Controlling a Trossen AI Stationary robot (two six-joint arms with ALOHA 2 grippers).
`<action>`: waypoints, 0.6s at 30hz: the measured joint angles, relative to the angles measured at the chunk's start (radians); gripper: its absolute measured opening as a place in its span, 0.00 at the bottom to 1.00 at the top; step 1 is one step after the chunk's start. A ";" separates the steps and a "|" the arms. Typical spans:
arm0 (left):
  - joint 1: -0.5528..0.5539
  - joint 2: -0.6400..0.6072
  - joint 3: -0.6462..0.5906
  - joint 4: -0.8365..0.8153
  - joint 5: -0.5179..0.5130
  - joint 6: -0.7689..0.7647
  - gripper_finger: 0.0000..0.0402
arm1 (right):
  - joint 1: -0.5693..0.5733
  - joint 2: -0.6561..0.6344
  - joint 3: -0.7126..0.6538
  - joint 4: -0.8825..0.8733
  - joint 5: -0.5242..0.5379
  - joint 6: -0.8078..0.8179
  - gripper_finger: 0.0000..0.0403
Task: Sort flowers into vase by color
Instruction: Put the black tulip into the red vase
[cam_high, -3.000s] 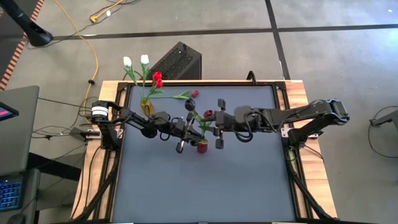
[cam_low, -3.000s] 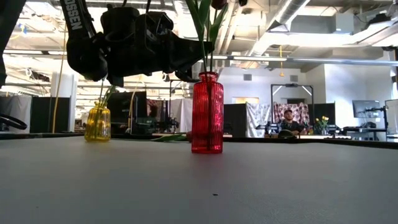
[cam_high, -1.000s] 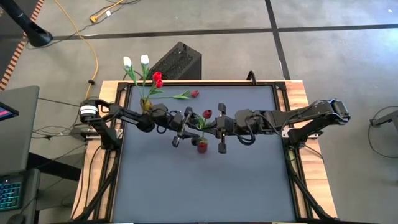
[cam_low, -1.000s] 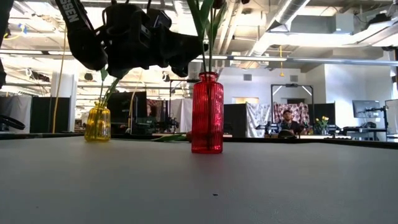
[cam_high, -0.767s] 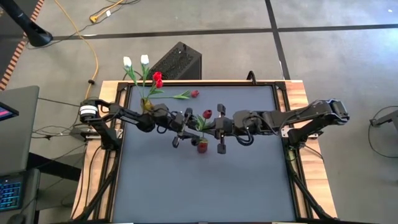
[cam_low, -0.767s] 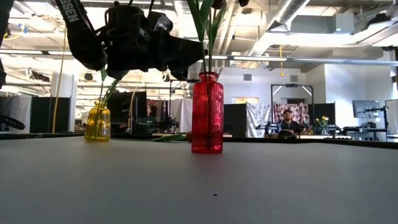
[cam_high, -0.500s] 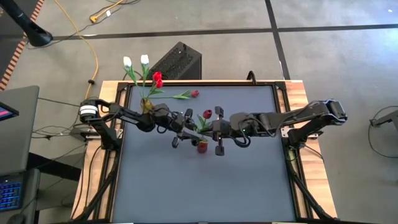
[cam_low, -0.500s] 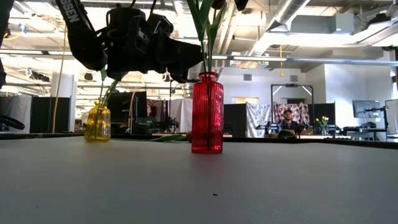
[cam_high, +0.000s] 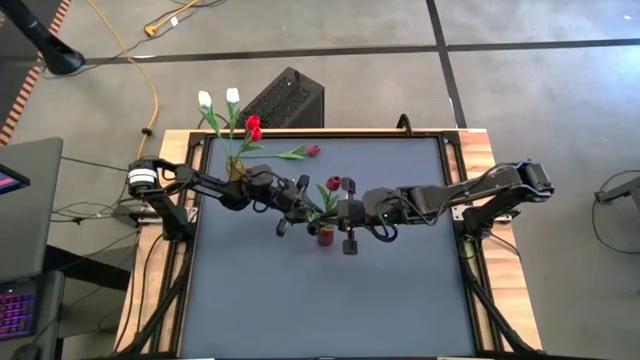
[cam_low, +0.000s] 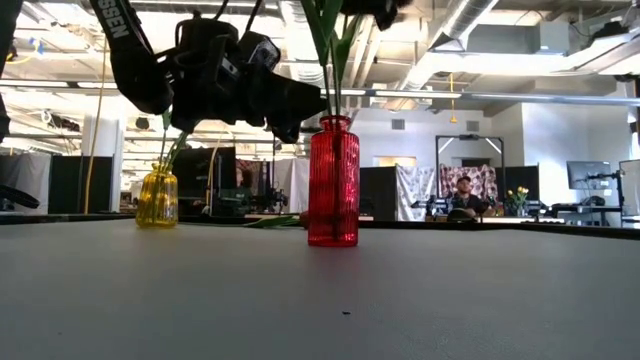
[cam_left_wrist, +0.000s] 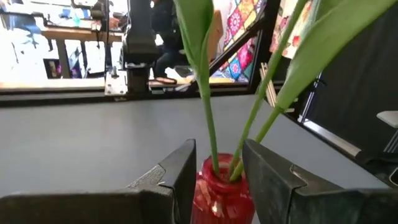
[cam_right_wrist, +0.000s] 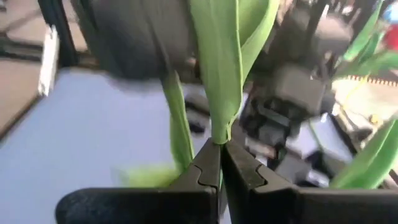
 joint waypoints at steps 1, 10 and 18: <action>0.000 0.000 0.000 -0.007 0.000 0.001 0.30 | 0.000 -0.002 -0.015 -0.001 0.003 0.003 0.08; 0.000 0.001 0.000 -0.033 -0.051 0.002 0.30 | -0.006 -0.002 -0.090 0.094 0.021 0.026 0.09; 0.000 0.001 0.000 -0.081 -0.110 -0.001 0.30 | -0.018 -0.002 -0.120 0.125 0.022 0.021 0.11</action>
